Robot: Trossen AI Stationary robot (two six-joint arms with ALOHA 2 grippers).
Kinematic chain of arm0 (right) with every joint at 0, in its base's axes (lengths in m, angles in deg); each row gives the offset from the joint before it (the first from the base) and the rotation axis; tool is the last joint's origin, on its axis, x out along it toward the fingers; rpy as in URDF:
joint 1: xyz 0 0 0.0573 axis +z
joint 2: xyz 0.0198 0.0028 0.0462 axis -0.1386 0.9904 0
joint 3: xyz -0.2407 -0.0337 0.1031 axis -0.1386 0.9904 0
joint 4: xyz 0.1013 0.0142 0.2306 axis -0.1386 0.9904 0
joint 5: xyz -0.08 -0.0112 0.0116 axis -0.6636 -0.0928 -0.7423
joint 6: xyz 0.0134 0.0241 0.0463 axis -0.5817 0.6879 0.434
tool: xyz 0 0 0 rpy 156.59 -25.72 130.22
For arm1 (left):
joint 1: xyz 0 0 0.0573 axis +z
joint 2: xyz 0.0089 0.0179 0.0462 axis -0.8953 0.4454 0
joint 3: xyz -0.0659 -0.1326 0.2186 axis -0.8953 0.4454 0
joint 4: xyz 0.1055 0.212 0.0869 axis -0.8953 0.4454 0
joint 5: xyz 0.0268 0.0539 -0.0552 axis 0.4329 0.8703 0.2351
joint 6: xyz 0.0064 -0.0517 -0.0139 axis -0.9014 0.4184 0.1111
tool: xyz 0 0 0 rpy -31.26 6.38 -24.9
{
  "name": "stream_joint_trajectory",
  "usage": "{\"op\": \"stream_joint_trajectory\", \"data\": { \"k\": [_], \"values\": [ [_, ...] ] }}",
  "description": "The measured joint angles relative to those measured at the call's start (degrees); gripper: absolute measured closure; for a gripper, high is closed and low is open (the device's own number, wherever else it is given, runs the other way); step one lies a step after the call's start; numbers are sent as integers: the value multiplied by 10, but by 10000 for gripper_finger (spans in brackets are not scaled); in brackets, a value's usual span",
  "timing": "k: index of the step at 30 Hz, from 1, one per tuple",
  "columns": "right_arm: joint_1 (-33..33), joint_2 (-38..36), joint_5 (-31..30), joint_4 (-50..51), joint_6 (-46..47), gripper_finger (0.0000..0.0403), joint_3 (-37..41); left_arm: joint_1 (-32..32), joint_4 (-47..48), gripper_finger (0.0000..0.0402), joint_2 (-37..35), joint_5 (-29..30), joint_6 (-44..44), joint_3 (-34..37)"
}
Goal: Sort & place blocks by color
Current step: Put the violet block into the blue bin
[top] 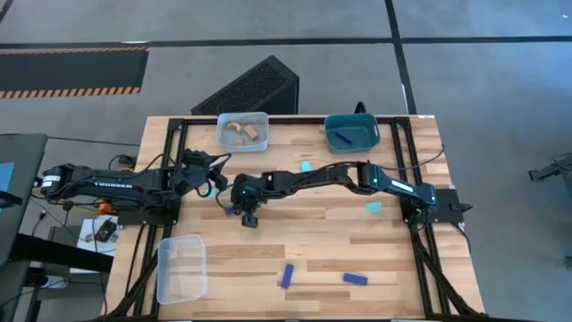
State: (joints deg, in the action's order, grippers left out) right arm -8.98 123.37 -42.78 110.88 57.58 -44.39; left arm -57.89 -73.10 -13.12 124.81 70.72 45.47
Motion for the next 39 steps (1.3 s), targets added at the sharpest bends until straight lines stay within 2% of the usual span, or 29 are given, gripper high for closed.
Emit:
{"op": "stream_joint_trajectory", "data": {
  "k": [4, 8, 18, 21, 35, 39],
  "values": [
    [14, -20, -1, 27, -16, 369, 3, 0, 2, 278, 0, -1, -10, 0],
    [20, -36, -5, 43, -32, 329, 5, 0, 4, 278, 0, -2, -15, 0],
    [11, -44, -6, 81, -70, 173, 4, -7, 0, 278, 0, -15, -53, 0],
    [14, -44, -6, 92, -85, 145, 4, -16, -4, 278, 0, -15, -56, 0],
    [17, -22, 6, 90, -63, 140, 0, -22, -8, 278, 0, -20, -53, 0],
    [20, -20, -1, 88, -52, 164, 0, -24, -11, 278, 0, -20, -52, 0]
  ]
}}
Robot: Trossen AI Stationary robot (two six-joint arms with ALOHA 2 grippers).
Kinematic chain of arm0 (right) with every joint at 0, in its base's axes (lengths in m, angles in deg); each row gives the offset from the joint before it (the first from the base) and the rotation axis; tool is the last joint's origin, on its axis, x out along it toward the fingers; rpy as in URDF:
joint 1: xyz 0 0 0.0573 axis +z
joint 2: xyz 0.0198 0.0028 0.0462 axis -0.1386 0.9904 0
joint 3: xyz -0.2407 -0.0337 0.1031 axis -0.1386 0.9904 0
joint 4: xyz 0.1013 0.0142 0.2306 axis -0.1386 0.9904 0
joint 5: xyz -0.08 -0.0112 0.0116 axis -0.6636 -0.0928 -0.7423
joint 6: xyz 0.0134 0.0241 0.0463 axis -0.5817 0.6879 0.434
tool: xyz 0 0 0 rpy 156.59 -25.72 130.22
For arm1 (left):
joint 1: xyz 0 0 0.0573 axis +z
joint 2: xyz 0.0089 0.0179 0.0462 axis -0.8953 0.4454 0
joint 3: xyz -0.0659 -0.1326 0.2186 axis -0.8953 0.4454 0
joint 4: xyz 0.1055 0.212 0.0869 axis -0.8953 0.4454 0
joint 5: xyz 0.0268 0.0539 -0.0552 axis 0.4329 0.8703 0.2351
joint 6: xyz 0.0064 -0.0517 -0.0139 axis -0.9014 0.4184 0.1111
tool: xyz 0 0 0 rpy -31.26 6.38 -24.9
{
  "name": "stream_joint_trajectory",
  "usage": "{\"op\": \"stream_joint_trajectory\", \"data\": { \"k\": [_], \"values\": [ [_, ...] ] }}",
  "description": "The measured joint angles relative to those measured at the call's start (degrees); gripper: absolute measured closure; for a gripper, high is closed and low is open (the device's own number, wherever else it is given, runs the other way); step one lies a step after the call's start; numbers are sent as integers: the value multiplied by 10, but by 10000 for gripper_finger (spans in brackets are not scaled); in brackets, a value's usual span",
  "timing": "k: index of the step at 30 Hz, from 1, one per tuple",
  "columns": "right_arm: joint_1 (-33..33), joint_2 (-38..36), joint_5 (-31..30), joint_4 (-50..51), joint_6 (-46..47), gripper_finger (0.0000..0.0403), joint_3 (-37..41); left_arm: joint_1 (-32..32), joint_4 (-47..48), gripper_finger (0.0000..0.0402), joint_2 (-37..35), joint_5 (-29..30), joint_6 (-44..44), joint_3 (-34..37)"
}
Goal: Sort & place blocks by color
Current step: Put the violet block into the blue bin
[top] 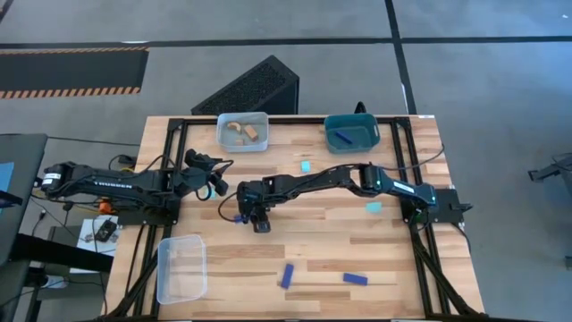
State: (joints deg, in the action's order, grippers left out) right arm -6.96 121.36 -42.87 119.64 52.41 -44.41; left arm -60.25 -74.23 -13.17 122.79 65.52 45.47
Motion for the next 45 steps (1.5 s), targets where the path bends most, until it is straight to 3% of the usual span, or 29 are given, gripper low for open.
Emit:
{"op": "stream_joint_trajectory", "data": {
  "k": [8, 13, 19, 23, 31, 36, 40, 45],
  "values": [
    [7, -5, -50, 23, 10, 308, 1, -23, -2, 278, 0, 0, 1, 0],
    [16, -5, -52, 34, 26, 311, 1, -42, 5, 278, 0, -11, 2, 0],
    [46, -39, -109, 20, 28, 311, 56, -65, 5, 278, 0, -15, 11, 0],
    [48, -118, -132, -13, 55, 311, 164, -74, 6, 278, 0, -15, 20, 0],
    [33, -318, -165, -288, 152, 311, 495, -75, -50, 278, 8, -14, 21, 0],
    [54, -405, -293, -343, 199, 311, 629, -75, -149, 268, 61, -29, -45, -1],
    [84, -461, -424, -337, 207, 311, 689, -71, -316, 246, 145, -70, -129, -1],
    [116, -496, -564, -342, 161, 311, 720, -19, -518, 222, 270, -169, -90, -18]
  ]
}}
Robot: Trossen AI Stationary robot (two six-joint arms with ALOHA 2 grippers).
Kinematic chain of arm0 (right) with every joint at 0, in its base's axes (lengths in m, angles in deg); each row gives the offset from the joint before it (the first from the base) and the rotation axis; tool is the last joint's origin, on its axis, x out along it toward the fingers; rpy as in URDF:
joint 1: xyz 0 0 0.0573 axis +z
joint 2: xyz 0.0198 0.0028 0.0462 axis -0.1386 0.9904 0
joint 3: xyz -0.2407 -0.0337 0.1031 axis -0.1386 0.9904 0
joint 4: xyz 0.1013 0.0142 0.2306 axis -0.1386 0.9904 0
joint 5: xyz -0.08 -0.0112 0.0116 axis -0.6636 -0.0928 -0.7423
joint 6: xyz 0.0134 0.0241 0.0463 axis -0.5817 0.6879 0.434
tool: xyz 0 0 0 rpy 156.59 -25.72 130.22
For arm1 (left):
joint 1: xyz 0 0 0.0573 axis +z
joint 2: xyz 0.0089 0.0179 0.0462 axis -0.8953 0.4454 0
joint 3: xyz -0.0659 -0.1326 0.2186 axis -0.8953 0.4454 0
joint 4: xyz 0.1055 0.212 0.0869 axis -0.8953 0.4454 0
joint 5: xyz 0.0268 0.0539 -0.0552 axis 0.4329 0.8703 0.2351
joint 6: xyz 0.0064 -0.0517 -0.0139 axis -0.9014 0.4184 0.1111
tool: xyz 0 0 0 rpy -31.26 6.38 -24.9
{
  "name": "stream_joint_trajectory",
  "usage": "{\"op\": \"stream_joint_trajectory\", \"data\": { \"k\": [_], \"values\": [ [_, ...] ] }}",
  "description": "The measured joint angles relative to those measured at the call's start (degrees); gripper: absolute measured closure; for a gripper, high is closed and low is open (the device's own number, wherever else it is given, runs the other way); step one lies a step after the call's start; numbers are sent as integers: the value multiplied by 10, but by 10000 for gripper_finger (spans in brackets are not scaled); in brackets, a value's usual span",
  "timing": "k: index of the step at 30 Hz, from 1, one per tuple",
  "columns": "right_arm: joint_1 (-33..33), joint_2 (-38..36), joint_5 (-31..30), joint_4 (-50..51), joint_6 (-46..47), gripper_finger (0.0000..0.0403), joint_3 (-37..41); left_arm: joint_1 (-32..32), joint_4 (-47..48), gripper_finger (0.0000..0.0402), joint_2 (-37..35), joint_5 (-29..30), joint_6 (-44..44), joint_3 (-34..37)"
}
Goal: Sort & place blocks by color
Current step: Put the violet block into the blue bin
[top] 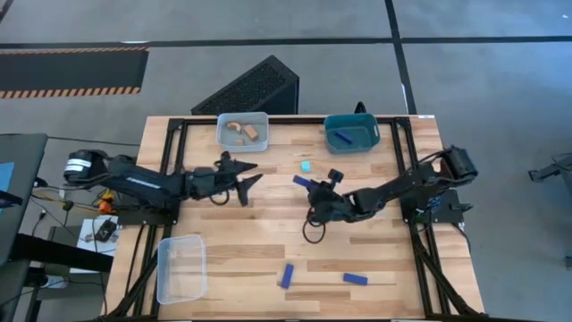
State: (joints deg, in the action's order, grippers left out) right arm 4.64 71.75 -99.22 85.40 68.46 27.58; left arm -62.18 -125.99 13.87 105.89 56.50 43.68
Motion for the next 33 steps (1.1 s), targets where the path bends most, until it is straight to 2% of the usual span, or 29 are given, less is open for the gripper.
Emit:
{"op": "stream_joint_trajectory", "data": {
  "k": [5, 8, 13, 17, 23, 26, 29, 33],
  "values": [
    [16, -2, -67, -2, -62, 311, 0, 76, -11, 216, 106, -206, 75, -74],
    [16, 3, -87, 2, -78, 311, 0, 105, -10, 216, 169, -300, 113, -132],
    [19, 2, -91, 1, -80, 311, 0, 137, 22, 216, 252, -392, 166, -228],
    [21, 2, -91, 16, -82, 311, 0, 149, 80, 216, 299, -464, 172, -297],
    [24, 2, -116, 40, -76, 311, 0, 156, 187, 217, 322, -472, 140, -363],
    [27, 2, -131, 46, -76, 312, 0, 156, 205, 225, 322, -472, 119, -371],
    [28, 2, -135, 45, -79, 312, -1, 155, 200, 246, 322, -472, 115, -378],
    [28, 2, -137, 44, -80, 312, -1, 157, 205, 296, 322, -471, 102, -385]
  ]
}}
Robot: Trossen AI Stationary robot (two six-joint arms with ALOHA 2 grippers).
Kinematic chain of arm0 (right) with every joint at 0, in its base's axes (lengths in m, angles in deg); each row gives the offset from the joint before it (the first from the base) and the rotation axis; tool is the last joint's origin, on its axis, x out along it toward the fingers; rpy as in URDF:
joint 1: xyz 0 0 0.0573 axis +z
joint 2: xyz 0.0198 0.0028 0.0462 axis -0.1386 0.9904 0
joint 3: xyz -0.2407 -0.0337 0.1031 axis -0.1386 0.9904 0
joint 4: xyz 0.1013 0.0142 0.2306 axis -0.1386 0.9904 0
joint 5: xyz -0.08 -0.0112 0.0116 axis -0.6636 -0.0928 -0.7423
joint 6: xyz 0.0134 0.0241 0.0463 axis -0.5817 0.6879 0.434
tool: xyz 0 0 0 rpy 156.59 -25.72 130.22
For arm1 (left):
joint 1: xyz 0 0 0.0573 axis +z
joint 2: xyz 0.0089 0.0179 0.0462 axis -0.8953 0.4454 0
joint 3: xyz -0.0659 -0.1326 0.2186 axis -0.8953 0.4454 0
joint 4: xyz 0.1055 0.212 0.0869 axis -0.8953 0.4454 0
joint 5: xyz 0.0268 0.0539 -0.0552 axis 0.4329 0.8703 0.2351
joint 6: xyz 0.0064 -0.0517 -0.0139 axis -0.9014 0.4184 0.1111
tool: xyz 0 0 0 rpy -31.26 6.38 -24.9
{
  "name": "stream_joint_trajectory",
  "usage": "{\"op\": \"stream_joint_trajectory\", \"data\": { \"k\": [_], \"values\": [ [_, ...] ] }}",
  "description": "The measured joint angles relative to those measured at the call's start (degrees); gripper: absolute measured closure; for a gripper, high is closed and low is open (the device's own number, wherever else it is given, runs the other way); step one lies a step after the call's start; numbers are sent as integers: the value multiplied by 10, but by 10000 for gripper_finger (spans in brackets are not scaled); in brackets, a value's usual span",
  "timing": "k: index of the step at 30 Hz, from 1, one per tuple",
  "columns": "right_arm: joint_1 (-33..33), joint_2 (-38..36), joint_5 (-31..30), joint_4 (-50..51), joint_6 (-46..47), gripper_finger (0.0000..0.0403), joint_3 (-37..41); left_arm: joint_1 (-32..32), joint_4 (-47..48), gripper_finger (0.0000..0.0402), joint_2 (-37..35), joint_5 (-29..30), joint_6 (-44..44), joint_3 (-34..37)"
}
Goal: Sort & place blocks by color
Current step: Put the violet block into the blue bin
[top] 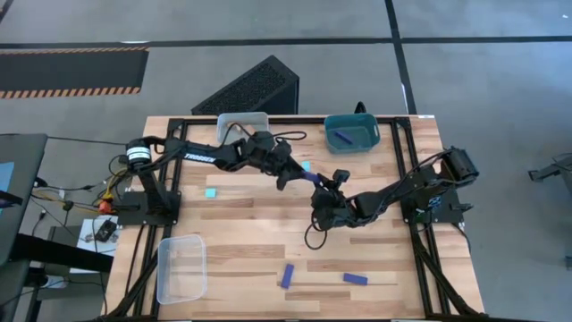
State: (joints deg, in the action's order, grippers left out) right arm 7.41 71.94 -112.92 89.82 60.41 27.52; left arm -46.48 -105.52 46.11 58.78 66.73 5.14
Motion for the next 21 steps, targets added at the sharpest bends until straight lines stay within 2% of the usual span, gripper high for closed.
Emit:
{"op": "stream_joint_trajectory", "data": {
  "k": [6, 10, 12, 15, 18, 21],
  "values": [
    [0, 0, -1, 5, -22, 312, -3, 0, 8, 366, 0, 0, -17, -1],
    [0, 0, 0, 11, -32, 312, -13, 1, 7, 376, -1, -2, -37, -2],
    [-1, 0, -2, 11, -31, 284, -17, 0, 7, 376, -2, -4, -47, -2],
    [-1, 0, -34, -8, -27, 220, -23, 5, -9, 375, 0, 0, -62, -2],
    [10, -3, -99, -4, -27, 162, -23, 22, -17, 376, 0, 25, -82, -7],
    [30, -16, -175, -4, -27, 129, -22, 50, -19, 377, 3, 61, -106, -34]
  ]
}}
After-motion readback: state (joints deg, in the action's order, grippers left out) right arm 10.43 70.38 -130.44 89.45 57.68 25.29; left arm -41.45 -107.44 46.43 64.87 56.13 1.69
